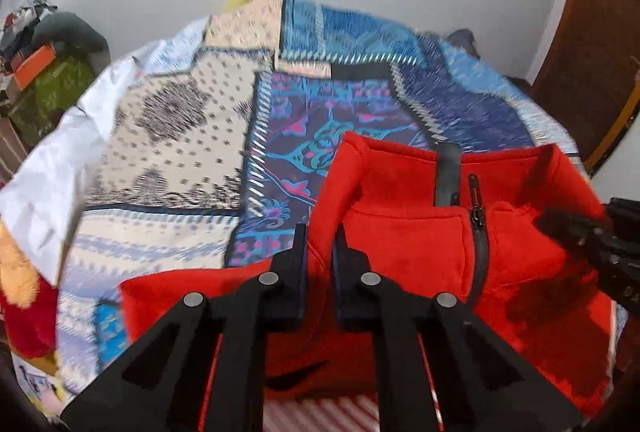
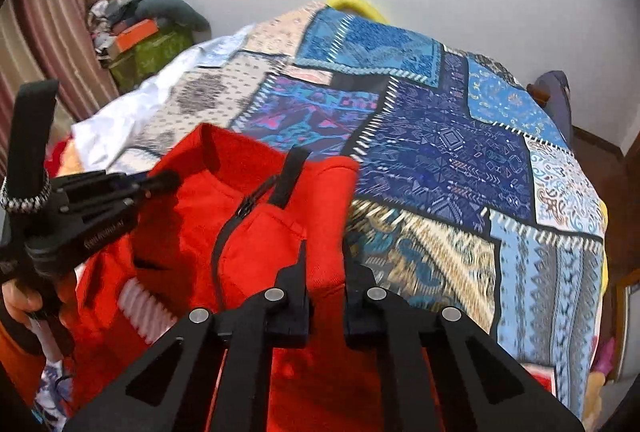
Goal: Fold large clothes
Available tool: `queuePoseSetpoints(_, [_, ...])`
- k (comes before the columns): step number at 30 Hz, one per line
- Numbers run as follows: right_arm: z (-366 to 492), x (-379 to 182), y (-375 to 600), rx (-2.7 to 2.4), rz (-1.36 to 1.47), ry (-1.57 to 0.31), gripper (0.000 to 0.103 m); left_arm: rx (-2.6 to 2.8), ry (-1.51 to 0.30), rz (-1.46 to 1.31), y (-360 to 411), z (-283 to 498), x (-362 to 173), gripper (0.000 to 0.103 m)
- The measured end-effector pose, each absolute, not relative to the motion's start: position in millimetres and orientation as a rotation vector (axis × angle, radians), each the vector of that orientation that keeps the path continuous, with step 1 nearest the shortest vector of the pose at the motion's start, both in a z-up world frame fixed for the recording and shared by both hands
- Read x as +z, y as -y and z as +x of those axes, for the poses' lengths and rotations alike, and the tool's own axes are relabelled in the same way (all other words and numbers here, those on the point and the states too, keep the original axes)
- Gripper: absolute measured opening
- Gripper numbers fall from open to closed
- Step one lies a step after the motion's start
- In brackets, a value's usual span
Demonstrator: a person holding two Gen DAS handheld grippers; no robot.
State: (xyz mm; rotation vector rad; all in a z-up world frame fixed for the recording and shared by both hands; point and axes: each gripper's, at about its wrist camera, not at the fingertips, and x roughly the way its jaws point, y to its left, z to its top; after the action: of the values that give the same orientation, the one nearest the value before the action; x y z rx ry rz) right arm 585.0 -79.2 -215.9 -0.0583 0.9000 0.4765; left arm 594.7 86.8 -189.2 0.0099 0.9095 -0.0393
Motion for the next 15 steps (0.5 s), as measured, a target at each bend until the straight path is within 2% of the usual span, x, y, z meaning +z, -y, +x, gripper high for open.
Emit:
queuePoseSetpoints(7, [510,-185,78,0.525,-0.096,-0.858,0.007,-0.058,-0.858,0.103,-79,517,-145,0.009])
queuePoseSetpoints(15, [444,-196,83,0.563,-0.053,-0.925,0.007,-0.079,-0.902,0.107,-76,445,-156,0.009])
